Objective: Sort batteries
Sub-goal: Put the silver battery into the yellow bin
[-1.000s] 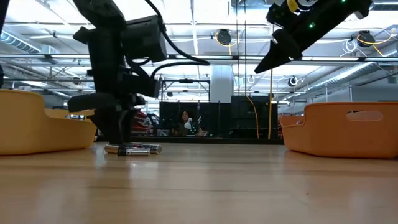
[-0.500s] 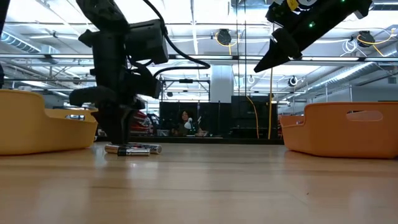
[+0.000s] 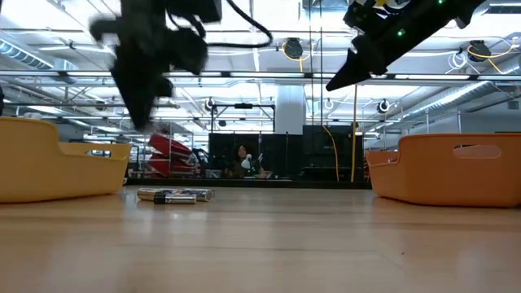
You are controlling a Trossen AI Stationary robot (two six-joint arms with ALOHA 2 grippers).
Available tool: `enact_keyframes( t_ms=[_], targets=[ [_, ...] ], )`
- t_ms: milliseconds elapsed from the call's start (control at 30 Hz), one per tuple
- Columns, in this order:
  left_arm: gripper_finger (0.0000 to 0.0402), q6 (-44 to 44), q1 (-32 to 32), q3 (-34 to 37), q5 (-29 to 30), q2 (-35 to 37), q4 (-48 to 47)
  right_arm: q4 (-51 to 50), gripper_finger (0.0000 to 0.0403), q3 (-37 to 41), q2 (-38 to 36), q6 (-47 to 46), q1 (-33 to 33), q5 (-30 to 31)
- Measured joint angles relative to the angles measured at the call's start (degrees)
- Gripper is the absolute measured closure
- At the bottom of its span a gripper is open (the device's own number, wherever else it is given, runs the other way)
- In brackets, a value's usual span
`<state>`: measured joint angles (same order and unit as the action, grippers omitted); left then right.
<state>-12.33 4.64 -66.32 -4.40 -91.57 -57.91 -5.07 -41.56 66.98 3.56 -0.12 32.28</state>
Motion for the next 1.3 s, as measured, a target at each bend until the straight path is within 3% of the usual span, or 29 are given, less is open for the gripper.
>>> enact_keyframes(
  t_ms=[100,167,333,467,700,800,1000,1133,1200,1300],
  targets=[
    [0.036,-12.8,4.0,-3.3,-5.7,1.4,-9.5,-0.2,0.0323,0.0,0.0,-0.7,-1.0,-10.6],
    [0.036,-19.0,7.4,-3.7,-6.3,2.7,-14.4,0.6,0.0323,0.0,0.6,-0.3,-1.1,-12.7],
    [0.036,-27.6,14.4,0.0,3.8,4.1,-24.8,0.5,0.0323,0.0,1.3,0.6,-1.3,-11.3],
    [0.0353,-34.3,17.2,4.1,12.1,5.5,-24.9,0.6,0.0323,0.0,1.4,0.2,-1.0,-11.6],
    [0.0207,-36.8,21.1,4.7,16.6,5.8,-25.2,0.7,0.0323,0.0,1.4,-1.2,-0.6,-11.5],
    [0.0179,-37.9,24.7,4.5,22.8,6.4,-24.8,0.4,0.0323,0.0,1.4,-1.4,-0.5,-11.4],
    [0.019,-40.0,32.3,5.5,48.2,9.8,-7.4,1.8,0.0323,-1.8,2.1,-2.8,1.2,-10.8],
    [0.0204,-33.8,35.4,9.5,64.3,9.2,8.4,7.8,0.0323,-3.6,7.3,-4.7,3.0,-9.9],
    [0.021,-30.9,36.1,11.9,68.8,8.3,14.2,9.7,0.0323,-5.8,11.9,-5.1,3.5,-9.8],
    [0.0217,-27.7,35.8,14.9,70.9,7.9,20.2,8.3,0.0323,-11.4,19.7,-4.6,4.3,-10.0]
  ],
)
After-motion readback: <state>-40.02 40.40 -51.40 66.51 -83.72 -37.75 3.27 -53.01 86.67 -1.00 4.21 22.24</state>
